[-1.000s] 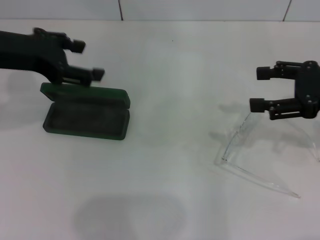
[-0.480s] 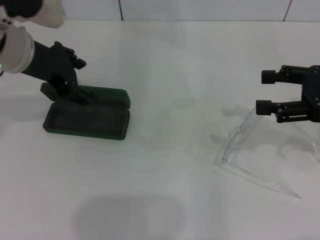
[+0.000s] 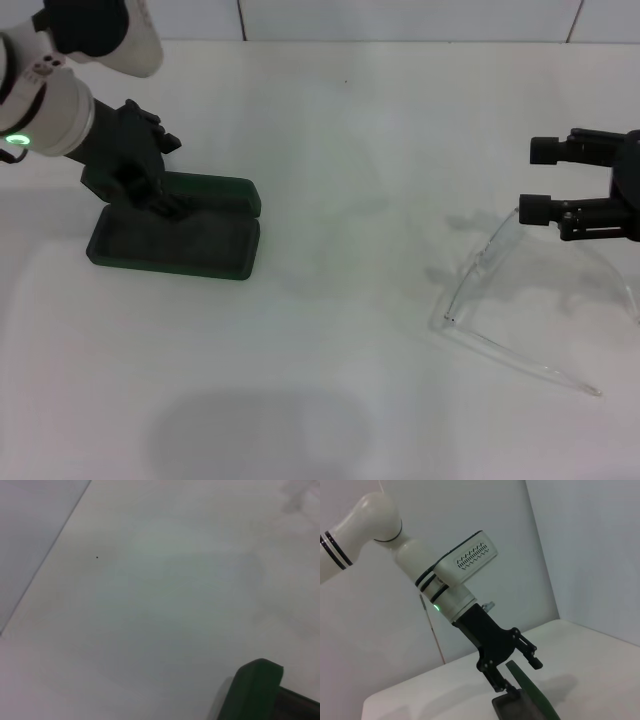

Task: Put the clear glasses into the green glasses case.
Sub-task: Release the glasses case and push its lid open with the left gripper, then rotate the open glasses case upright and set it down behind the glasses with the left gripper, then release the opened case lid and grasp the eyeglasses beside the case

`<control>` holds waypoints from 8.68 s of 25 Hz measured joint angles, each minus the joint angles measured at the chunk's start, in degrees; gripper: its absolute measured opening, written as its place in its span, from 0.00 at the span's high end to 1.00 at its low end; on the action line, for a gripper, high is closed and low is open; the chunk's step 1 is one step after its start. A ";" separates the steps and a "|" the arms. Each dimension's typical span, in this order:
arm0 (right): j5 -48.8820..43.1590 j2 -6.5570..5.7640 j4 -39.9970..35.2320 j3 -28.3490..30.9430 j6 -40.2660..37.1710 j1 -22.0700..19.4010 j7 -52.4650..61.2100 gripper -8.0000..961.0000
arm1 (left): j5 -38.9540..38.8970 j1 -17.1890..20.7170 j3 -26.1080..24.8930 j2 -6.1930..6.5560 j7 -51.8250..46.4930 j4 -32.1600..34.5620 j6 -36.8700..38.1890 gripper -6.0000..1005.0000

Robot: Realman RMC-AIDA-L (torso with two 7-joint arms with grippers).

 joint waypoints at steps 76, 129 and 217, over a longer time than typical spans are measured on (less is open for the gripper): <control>-4.48 -2.94 13.65 41.25 -22.38 -12.39 -10.41 0.09 | 0.94 -5.71 42.31 -0.93 -22.73 2.31 -22.14 0.77; -10.99 -4.17 0.70 24.06 -16.80 -3.55 -10.34 0.09 | -36.23 14.87 8.47 -0.28 -4.85 27.35 -13.38 0.56; -48.77 0.87 2.21 -46.40 9.50 36.26 -16.67 0.63 | -74.38 17.94 -22.14 0.29 28.58 -27.79 12.20 0.58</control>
